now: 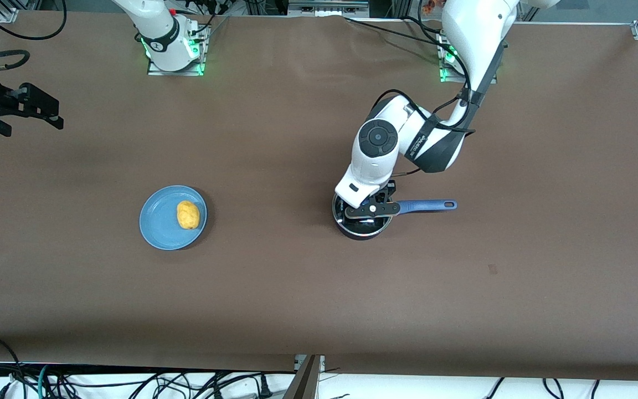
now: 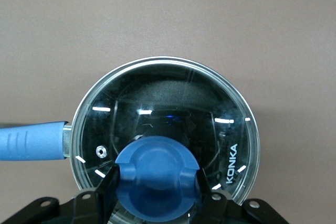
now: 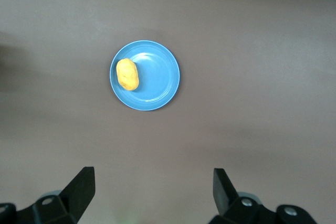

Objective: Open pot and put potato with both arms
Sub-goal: 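Lower the left gripper and grasp the blue lid knob, then lift the lid away with the left gripper while the right gripper reaches the potato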

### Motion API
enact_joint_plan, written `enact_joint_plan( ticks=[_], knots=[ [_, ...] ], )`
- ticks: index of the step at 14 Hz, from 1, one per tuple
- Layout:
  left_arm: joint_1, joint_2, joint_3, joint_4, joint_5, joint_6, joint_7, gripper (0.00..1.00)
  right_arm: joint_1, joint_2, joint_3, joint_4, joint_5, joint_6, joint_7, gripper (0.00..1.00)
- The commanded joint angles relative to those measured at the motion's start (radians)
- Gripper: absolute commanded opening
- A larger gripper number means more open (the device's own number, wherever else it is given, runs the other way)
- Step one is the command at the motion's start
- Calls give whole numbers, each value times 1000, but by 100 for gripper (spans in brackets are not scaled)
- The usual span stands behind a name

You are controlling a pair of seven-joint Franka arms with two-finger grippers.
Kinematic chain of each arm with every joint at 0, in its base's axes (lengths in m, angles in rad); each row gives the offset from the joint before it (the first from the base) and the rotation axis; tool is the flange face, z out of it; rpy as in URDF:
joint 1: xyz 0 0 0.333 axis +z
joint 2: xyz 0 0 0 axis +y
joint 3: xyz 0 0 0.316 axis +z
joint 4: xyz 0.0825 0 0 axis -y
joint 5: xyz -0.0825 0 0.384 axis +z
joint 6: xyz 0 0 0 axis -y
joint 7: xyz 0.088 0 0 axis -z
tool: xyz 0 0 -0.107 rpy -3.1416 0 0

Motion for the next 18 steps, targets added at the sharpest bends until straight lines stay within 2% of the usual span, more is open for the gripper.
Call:
enact_joint_plan(
  ticks=[1, 2, 3, 6, 8, 14, 18],
  knots=[
    [28, -54, -14, -34, 24, -21, 47, 47, -8, 17, -5, 16, -7, 8, -16, 100],
    [29, -56, -14, -34, 22, -36, 49, 39, -8, 20, -5, 16, -8, 9, -13, 99],
    [29, -56, -14, -30, 21, -45, 49, 36, -8, 36, -7, 16, -8, 8, -1, 100],
    [73, -108, -14, -25, 12, -89, 110, 37, -4, 78, -5, 17, -21, 0, -8, 99],
    [168, -154, -14, -34, 7, -128, 293, 37, 0, 107, -4, 17, -37, -5, -7, 100],
    [412, -200, 38, -37, -22, -192, 812, 40, 45, 196, 0, 5, -33, -11, -13, 99],
    [581, -194, 50, -59, -27, -199, 1121, 40, 142, 326, 0, 2, 5, 160, 18, 99]
  ],
)
